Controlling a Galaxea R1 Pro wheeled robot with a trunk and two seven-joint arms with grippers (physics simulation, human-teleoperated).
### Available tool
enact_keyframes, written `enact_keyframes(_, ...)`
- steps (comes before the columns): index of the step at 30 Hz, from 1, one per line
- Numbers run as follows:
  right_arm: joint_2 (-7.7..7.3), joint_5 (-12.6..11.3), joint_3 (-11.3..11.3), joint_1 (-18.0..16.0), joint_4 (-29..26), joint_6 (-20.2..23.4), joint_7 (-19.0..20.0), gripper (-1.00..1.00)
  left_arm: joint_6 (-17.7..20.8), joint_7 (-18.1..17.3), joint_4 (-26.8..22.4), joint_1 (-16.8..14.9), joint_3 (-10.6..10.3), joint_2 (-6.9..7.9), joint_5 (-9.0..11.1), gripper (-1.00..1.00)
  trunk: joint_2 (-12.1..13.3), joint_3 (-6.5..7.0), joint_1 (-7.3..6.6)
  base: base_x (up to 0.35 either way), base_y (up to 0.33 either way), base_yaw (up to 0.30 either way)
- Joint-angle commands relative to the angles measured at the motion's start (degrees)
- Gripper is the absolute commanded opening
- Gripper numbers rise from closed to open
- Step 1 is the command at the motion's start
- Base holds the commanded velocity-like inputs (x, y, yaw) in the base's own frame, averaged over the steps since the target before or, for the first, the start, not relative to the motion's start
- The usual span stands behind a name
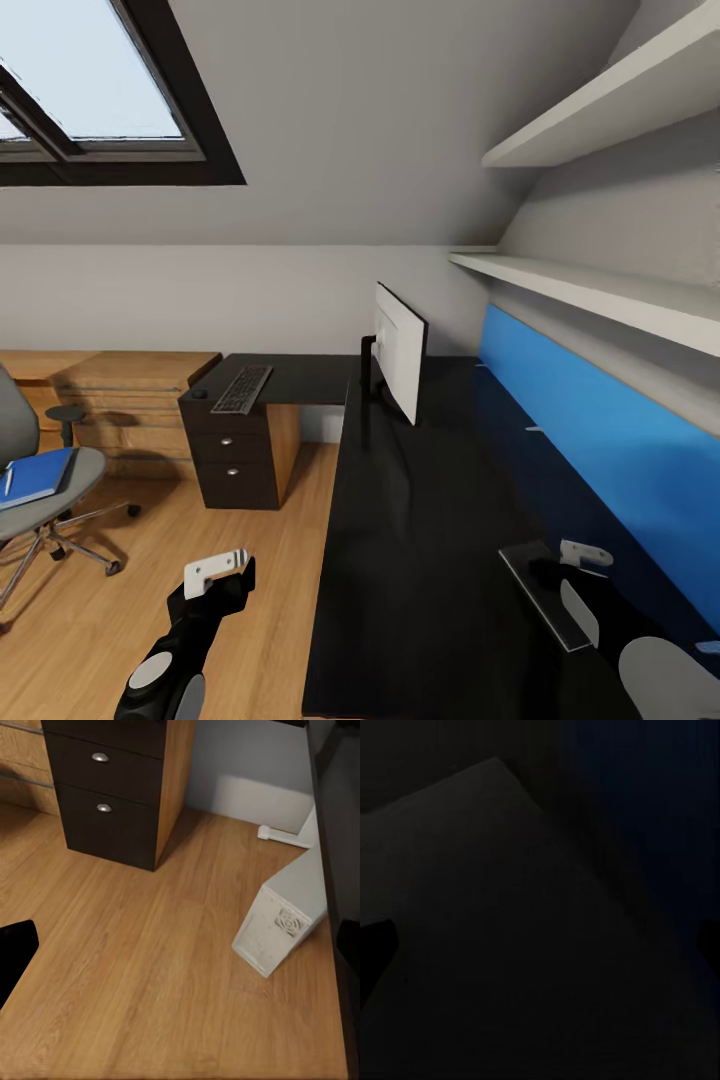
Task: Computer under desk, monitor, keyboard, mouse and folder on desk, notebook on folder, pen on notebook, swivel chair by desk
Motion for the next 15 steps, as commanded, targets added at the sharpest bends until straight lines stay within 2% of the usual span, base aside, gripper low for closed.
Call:
enact_keyframes(1, 0.0, -0.4, 0.0, 0.0, -0.1, 0.3, -0.2, 1.0, 0.2, 0.5, -0.1, 0.0, -0.1, 0.01, 0.6, 1.0, 0.0, -0.07, -0.02, -0.201, 0.0, 0.0)
enact_keyframes(6, 0.0, -0.4, 0.0, 0.0, -0.2, 0.3, -0.2, 1.0, 0.2, 0.5, -0.1, 0.0, -0.1, 0.01, 0.6, 1.0, 0.0, -0.07, -0.02, -0.112, 0.0, 0.0)
enact_keyframes(15, 0.0, -0.4, 0.0, 0.0, -0.5, -0.3, -0.1, 1.0, 0.2, 0.5, -0.1, 0.0, -0.1, 0.01, 0.6, 1.0, 0.0, -0.07, -0.02, -0.026, 0.0, 0.0)
